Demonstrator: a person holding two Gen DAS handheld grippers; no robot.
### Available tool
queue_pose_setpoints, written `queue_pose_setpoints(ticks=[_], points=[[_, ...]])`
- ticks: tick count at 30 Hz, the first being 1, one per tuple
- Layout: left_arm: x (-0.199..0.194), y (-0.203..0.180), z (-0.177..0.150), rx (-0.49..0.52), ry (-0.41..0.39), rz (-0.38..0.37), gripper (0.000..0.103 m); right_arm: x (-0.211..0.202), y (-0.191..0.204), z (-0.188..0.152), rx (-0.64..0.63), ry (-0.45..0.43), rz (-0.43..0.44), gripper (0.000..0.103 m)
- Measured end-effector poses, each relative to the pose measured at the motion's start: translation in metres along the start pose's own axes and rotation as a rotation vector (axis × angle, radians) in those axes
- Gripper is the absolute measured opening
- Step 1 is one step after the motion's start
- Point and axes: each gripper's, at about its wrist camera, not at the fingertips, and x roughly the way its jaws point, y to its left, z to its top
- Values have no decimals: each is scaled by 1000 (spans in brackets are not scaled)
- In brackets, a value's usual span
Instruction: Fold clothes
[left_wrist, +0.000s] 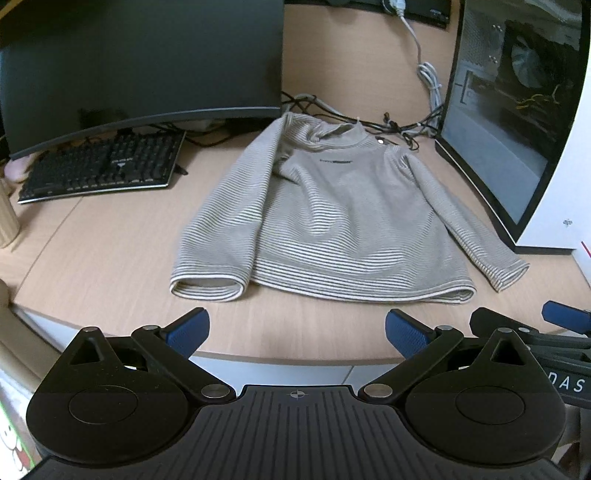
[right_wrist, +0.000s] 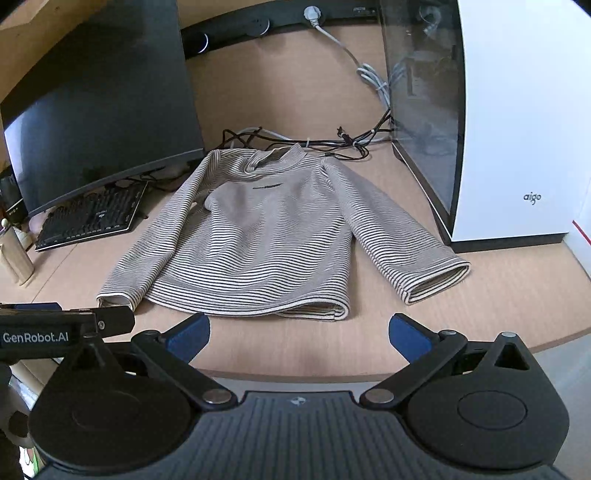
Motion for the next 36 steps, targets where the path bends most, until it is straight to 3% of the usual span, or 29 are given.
queue_pose_setpoints(ticks=[36], points=[[-6, -4, -7, 4, 32, -8, 103, -5, -4, -6, 11, 12, -16, 103]])
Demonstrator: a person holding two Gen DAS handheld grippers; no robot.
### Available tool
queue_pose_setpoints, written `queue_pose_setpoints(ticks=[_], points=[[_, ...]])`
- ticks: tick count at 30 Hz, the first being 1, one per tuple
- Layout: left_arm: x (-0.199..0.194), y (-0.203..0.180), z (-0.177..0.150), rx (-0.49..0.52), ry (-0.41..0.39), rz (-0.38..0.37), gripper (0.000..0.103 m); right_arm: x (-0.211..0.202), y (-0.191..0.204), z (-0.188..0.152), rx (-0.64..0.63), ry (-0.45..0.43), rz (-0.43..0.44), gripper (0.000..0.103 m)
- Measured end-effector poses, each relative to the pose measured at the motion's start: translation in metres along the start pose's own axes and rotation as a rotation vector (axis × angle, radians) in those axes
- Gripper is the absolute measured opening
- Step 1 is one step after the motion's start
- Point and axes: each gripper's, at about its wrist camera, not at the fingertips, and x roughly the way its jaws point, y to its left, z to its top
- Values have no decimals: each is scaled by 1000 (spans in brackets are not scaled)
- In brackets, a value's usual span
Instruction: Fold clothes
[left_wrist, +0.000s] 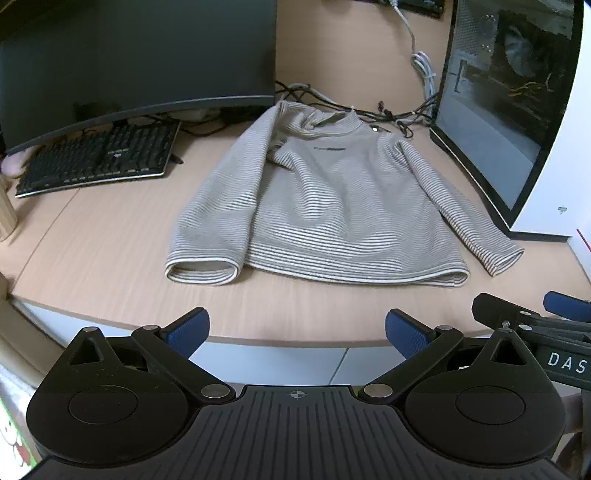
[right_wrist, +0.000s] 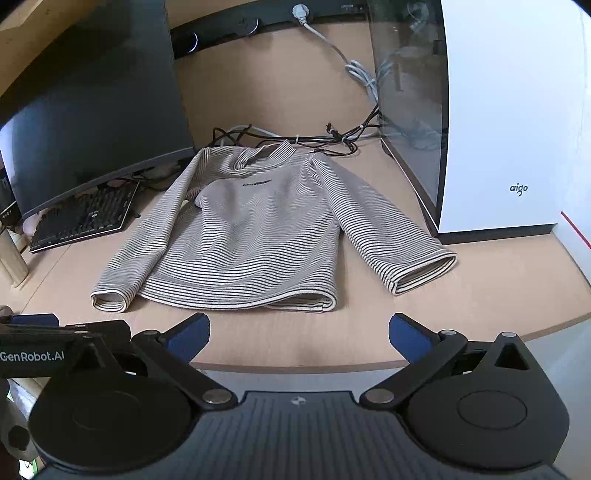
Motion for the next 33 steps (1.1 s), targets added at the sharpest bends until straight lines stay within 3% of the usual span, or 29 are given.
queue_pose_setpoints(ticks=[33], points=[[7, 3, 2, -6, 19, 13, 103, 11, 0, -1, 2, 22, 17, 103]])
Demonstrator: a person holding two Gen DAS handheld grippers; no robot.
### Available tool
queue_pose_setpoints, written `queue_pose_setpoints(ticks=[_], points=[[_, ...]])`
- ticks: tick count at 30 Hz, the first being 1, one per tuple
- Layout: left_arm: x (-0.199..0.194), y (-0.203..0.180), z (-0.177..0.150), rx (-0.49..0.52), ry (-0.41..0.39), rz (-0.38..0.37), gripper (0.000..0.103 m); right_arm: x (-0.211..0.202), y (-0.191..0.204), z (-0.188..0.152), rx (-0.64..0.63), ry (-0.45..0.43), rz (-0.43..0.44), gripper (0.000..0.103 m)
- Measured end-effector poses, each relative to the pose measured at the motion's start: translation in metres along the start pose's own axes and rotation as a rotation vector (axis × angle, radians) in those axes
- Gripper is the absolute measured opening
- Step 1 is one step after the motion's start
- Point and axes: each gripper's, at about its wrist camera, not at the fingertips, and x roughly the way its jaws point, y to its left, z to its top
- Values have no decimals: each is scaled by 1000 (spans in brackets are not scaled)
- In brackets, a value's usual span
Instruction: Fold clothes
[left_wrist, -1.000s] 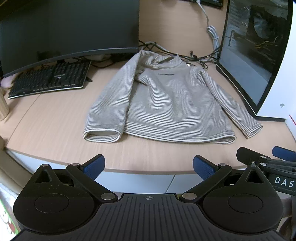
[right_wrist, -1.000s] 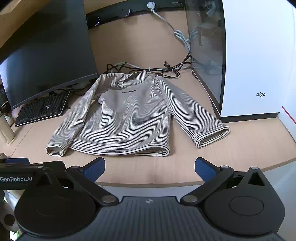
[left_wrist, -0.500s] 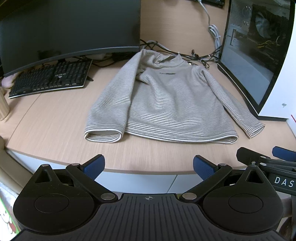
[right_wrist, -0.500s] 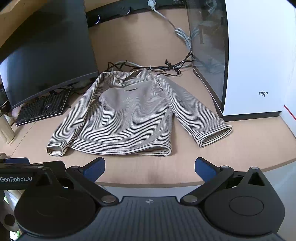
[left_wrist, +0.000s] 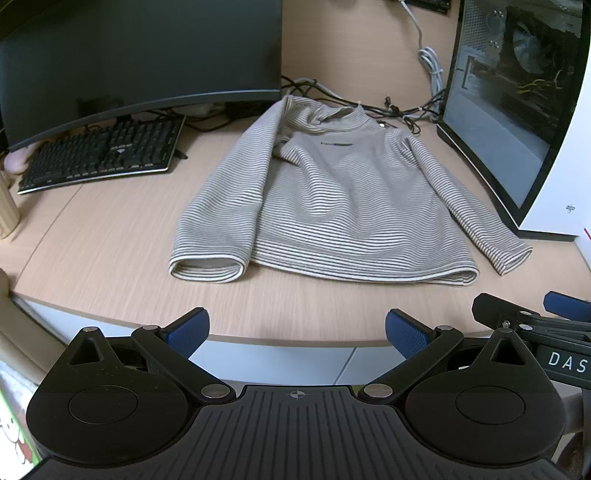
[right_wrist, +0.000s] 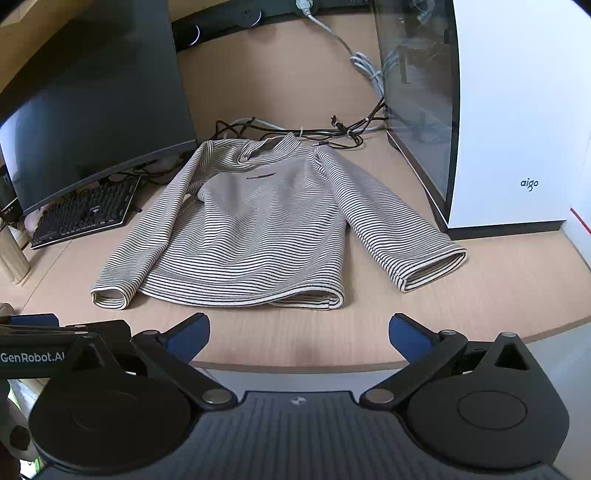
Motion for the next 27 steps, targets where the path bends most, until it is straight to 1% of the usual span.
queue_pose_setpoints(ticks=[19, 24, 27], points=[[9, -4, 2, -2, 21, 5, 103, 10, -3, 2, 7, 22, 9, 103], [16, -3, 3, -3, 37, -1, 103, 16, -5, 3, 14, 36, 12, 103], [26, 1, 5, -14, 62, -15, 103, 23, -6, 3, 22, 54, 13, 103]])
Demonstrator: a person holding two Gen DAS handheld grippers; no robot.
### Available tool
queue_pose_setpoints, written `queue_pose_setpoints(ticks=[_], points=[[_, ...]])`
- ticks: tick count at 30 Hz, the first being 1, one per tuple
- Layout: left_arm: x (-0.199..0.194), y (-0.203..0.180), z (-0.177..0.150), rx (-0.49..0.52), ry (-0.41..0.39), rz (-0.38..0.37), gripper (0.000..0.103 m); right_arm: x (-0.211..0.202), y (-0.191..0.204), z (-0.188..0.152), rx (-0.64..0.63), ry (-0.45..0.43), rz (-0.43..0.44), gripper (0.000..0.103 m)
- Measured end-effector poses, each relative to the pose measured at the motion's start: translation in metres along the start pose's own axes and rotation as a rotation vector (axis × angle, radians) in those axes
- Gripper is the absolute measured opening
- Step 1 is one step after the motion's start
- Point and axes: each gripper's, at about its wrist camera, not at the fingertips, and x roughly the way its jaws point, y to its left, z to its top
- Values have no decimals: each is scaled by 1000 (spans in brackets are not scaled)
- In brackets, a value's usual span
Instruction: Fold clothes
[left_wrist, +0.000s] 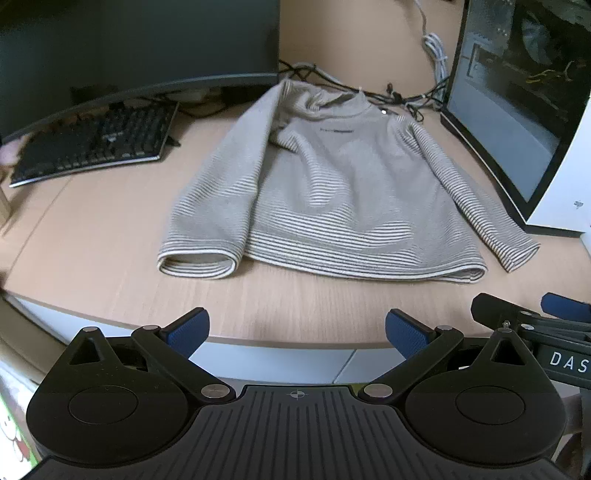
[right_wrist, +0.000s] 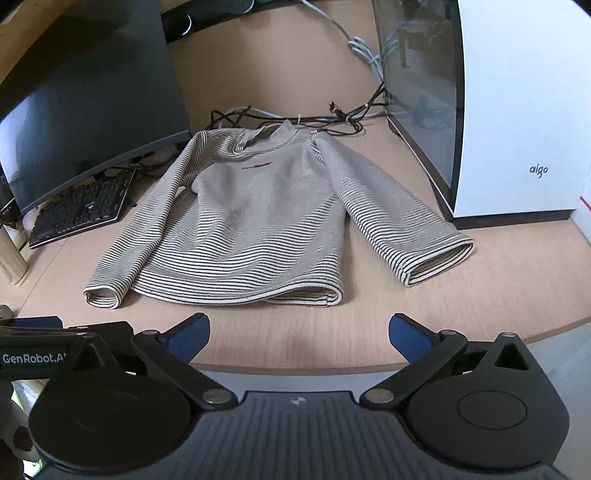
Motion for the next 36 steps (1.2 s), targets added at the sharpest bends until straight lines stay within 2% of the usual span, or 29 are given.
queue_pose_setpoints(ticks=[5, 9, 14, 19, 22, 24, 26, 30, 32, 34, 36], points=[[24, 16, 11, -32, 41, -24, 103, 16, -4, 0, 37, 38, -5, 103], [44, 35, 36, -36, 14, -38, 103, 24, -7, 9, 82, 17, -17, 103], [76, 53, 80, 35, -85, -17, 103, 44, 10, 41, 42, -61, 2, 103], [134, 68, 126, 157, -85, 11, 103, 97, 55, 80, -86, -105, 63, 103], [169, 76, 146, 219, -72, 9, 103, 142, 71, 93, -32, -48, 126, 103], [182, 86, 153, 240, -93, 25, 103, 171, 69, 94, 59, 40, 158, 103], [188, 102, 158, 243, -132, 73, 103, 176, 72, 88, 60, 36, 149, 103], [184, 154, 165, 137, -191, 190, 103, 160, 92, 72, -142, 147, 88, 103], [173, 183, 165, 67, -214, 229, 103, 145, 94, 60, -201, 202, 87, 103], [159, 208, 164, 11, -231, 249, 103, 134, 91, 53, -223, 237, 96, 103], [143, 220, 161, -30, -241, 231, 103, 129, 87, 52, -214, 257, 104, 103]])
